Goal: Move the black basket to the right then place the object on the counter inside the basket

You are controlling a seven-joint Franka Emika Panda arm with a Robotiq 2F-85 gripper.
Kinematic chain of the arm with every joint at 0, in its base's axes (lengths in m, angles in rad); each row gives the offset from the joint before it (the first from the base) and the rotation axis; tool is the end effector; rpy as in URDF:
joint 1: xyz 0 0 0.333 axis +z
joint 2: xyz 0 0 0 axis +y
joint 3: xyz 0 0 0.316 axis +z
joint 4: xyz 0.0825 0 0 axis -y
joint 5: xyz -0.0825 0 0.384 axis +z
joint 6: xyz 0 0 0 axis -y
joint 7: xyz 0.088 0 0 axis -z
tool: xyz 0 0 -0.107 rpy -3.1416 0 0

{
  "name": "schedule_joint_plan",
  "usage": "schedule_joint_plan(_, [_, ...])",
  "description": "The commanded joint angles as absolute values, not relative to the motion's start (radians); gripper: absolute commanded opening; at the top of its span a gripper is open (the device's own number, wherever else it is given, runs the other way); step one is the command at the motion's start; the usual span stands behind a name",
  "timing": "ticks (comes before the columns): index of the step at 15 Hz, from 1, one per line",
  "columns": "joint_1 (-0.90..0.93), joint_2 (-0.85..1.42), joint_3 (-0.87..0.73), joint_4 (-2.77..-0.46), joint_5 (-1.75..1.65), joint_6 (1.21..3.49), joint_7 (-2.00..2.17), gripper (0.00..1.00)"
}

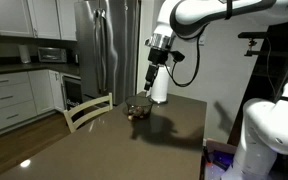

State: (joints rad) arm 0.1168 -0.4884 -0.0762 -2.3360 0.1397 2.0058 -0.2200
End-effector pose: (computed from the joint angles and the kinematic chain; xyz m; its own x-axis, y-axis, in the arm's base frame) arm 0.4201 0.0220 0.5336 0.9624 0.2002 0.1835 0.2260 -0.9651 -0.1323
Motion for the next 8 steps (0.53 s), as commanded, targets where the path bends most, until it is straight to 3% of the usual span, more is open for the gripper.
schedule_joint_plan(1, [0.101, -0.487, -0.063, -2.334, 0.147, 2.003, -0.226, 1.00])
schedule_joint_plan(8, [0.099, -0.465, -0.060, -2.327, 0.142, 2.014, -0.223, 1.00])
